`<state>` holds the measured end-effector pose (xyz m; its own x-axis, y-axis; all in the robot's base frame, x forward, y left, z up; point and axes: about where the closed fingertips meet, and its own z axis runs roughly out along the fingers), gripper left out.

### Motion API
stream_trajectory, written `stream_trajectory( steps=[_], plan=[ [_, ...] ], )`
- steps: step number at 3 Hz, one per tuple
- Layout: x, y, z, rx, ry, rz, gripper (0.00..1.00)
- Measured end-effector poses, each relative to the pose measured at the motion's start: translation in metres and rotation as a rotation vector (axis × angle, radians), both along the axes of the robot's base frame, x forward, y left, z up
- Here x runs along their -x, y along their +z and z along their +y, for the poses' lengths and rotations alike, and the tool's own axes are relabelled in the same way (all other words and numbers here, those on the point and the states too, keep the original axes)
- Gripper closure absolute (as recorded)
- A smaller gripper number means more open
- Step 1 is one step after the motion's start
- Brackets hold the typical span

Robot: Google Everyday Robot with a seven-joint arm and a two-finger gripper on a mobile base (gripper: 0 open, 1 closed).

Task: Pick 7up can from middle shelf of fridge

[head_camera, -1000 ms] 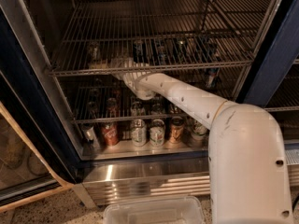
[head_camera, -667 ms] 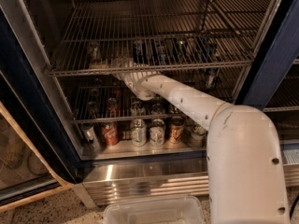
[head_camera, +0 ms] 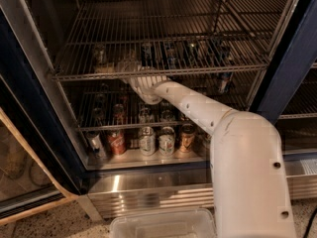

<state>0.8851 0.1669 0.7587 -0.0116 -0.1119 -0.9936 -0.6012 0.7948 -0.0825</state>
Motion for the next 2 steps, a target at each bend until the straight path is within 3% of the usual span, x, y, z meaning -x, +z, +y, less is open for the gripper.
stream_trajectory(
  steps=[1,2],
  plan=[
    [-0.0087,0.0027,0.0083,0.021,0.017,-0.012,0.06],
    [-0.0097,0.0025,0.0084,0.024,0.017,-0.013,0.00]
  ],
)
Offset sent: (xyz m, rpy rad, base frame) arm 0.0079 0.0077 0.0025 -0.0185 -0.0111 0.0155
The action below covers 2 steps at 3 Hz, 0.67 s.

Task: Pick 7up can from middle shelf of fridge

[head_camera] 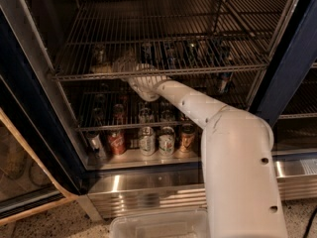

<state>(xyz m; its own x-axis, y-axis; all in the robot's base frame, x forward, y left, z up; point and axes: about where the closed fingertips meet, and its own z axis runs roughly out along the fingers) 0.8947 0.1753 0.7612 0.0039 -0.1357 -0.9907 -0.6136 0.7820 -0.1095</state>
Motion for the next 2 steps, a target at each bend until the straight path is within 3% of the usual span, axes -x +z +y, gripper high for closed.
stream_trajectory(
  steps=[2],
  plan=[
    [-0.0047,0.0043,0.0082,-0.024,-0.003,-0.028,0.00]
  ],
)
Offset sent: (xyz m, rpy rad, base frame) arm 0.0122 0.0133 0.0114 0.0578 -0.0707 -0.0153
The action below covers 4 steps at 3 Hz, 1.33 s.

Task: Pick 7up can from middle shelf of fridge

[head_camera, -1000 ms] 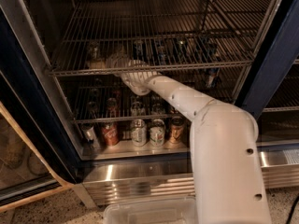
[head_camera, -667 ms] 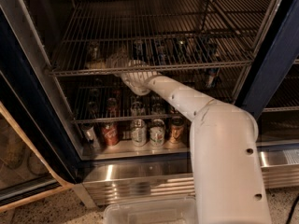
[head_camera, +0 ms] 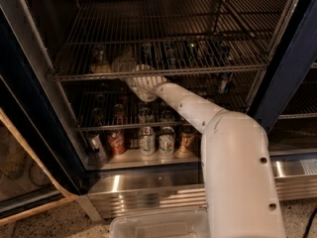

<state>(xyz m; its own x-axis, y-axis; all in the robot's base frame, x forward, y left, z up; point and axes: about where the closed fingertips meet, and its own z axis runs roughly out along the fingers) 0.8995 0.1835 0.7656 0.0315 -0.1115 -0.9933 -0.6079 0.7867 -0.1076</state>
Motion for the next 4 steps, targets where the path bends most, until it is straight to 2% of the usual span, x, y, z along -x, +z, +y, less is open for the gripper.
stream_trajectory(
  steps=[2,3,4],
  plan=[
    [-0.006,0.007,0.021,-0.029,0.009,-0.022,0.09],
    [-0.008,0.005,0.030,-0.049,0.025,0.001,0.10],
    [-0.006,0.002,0.037,-0.094,0.061,0.066,0.08]
  ],
)
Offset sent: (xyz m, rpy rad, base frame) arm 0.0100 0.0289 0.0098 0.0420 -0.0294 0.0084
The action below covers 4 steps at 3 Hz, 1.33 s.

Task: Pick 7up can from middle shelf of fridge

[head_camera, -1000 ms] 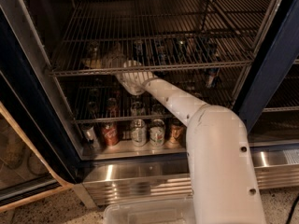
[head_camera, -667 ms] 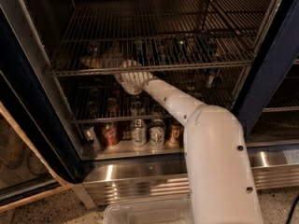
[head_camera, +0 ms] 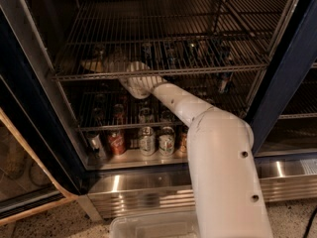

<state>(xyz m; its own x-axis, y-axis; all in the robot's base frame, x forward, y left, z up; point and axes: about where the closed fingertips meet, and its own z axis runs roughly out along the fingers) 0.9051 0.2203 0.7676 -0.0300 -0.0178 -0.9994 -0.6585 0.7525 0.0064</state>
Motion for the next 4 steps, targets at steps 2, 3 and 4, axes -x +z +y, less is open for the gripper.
stream_trajectory(
  steps=[2,3,4],
  plan=[
    [-0.004,-0.009,0.004,-0.084,0.039,0.108,0.18],
    [-0.007,-0.014,0.003,-0.057,0.008,0.123,0.19],
    [-0.010,-0.020,0.001,0.014,-0.043,0.123,0.19]
  ],
)
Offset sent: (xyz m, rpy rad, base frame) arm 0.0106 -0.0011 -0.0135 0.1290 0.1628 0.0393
